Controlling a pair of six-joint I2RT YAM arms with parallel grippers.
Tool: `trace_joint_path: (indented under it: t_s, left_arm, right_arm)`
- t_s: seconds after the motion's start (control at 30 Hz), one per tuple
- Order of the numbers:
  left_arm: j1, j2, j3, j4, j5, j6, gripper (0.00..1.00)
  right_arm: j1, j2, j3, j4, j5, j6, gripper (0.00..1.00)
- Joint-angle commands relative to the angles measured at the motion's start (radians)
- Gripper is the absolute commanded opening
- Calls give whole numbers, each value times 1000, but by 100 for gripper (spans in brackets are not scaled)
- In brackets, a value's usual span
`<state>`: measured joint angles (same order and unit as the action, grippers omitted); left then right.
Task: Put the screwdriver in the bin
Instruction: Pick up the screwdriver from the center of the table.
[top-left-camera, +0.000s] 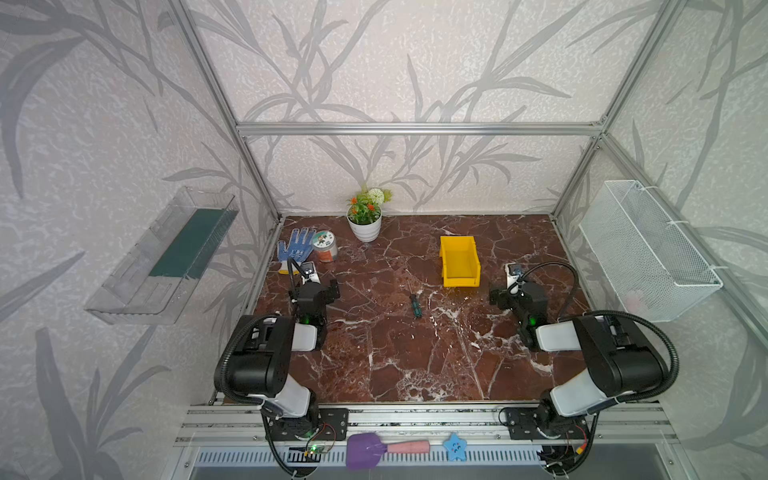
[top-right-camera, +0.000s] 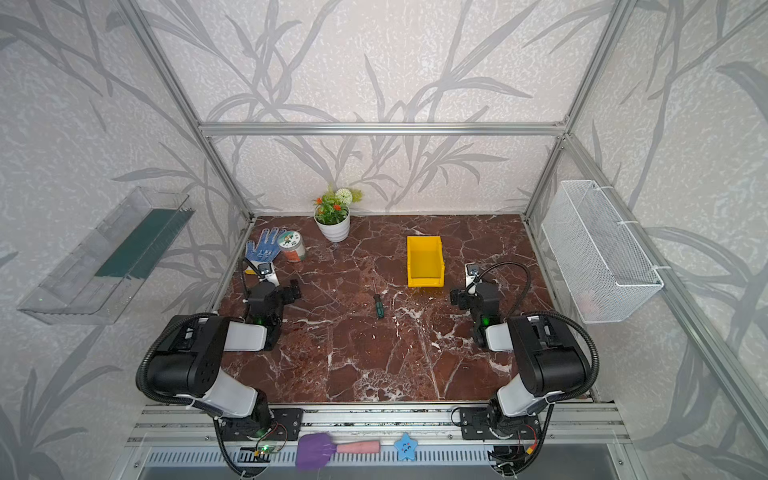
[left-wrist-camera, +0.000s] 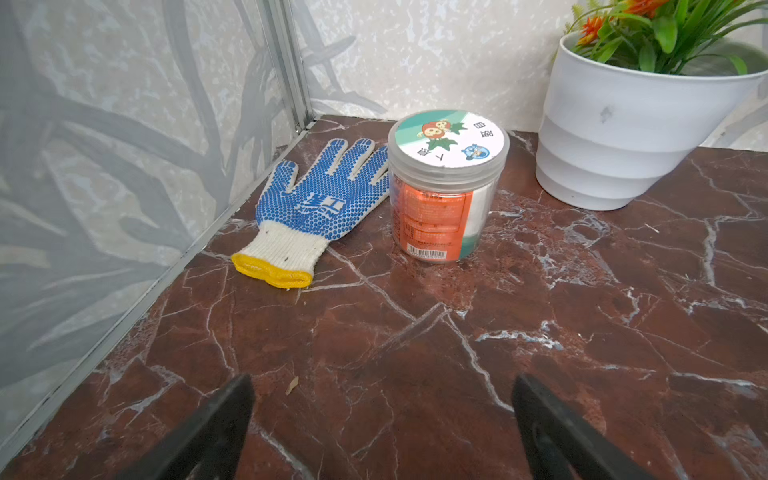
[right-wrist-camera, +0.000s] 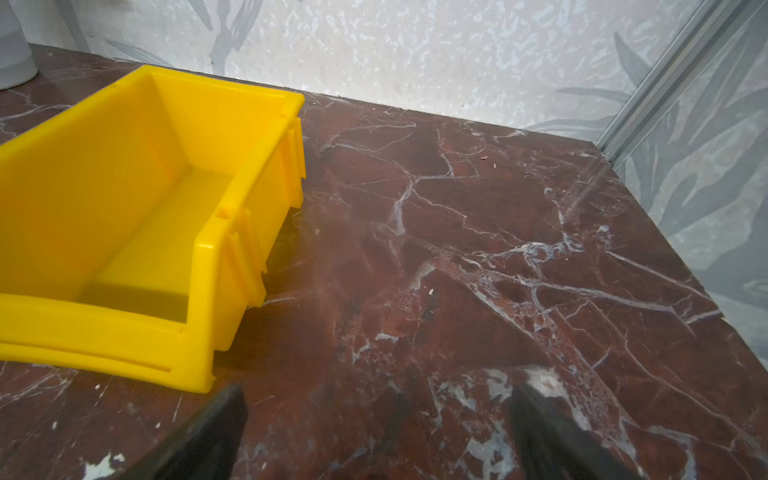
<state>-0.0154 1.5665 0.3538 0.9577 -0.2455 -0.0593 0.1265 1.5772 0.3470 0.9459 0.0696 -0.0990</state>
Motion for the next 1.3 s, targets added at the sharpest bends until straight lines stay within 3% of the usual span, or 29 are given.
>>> trace_joint_path:
  t_s: [0.0, 1.13, 1.27]
  left_arm:
    - [6, 9, 16, 18, -9, 18, 99]
    - [6, 7, 16, 18, -9, 18, 99]
    - [-5, -20, -8, 37, -149, -23, 99]
  right_arm:
    - [5, 7, 21, 40, 9, -4, 99]
    - [5, 7, 21, 39, 9, -3, 99]
    - [5, -4, -16, 104, 21, -6, 99]
